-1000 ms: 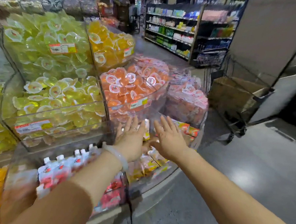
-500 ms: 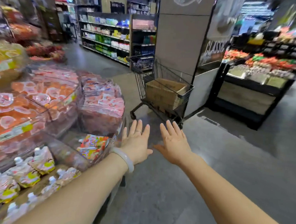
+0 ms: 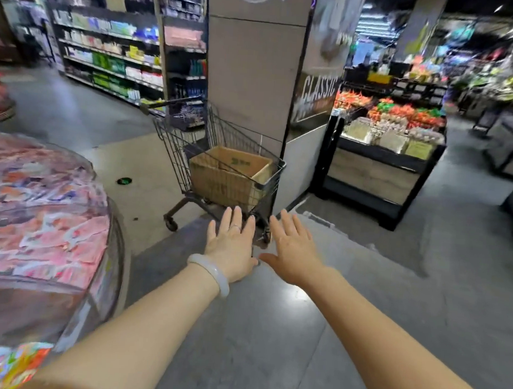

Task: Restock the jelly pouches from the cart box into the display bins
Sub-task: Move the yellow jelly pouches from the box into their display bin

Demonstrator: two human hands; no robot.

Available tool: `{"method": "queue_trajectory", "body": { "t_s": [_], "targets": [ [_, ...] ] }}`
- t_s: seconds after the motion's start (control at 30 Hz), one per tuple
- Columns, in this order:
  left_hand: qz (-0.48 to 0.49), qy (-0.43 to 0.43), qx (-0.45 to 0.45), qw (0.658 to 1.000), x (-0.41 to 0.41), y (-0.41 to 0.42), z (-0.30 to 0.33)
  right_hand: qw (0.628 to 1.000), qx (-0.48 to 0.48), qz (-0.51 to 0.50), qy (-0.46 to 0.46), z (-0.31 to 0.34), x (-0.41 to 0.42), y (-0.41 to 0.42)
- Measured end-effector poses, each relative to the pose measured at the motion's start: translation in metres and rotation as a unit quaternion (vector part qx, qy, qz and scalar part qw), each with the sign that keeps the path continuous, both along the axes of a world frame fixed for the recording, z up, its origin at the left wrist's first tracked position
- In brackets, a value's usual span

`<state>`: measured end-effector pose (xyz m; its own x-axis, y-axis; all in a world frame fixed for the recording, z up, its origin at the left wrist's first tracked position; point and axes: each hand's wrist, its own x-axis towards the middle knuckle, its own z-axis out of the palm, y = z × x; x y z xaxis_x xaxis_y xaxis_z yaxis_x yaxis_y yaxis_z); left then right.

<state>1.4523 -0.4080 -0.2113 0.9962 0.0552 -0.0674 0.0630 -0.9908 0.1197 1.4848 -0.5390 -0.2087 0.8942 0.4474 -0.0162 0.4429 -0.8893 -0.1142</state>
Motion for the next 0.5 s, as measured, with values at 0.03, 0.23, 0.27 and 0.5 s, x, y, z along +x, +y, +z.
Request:
{"method": "queue_trajectory", "body": {
  "t_s": [0.03,0.23,0.27,0.5],
  "targets": [
    [0.002,-0.003,-0.002,1.0,0.025,0.004,0.003,1.0,-0.002,-0.001,-0.002,0.004,0.025,0.004],
    [-0.003,-0.017,0.001,1.0,0.156,0.019,0.013,1.0,0.012,-0.009,-0.009,0.009,0.151,0.013],
    [-0.007,-0.016,0.003,1.0,0.178,0.019,0.012,1.0,0.015,-0.012,-0.006,0.007,0.173,0.012],
    [-0.004,-0.003,0.009,1.0,0.343,0.016,-0.013,1.0,0.009,-0.012,-0.001,-0.019,0.345,0.01]
  ]
}}
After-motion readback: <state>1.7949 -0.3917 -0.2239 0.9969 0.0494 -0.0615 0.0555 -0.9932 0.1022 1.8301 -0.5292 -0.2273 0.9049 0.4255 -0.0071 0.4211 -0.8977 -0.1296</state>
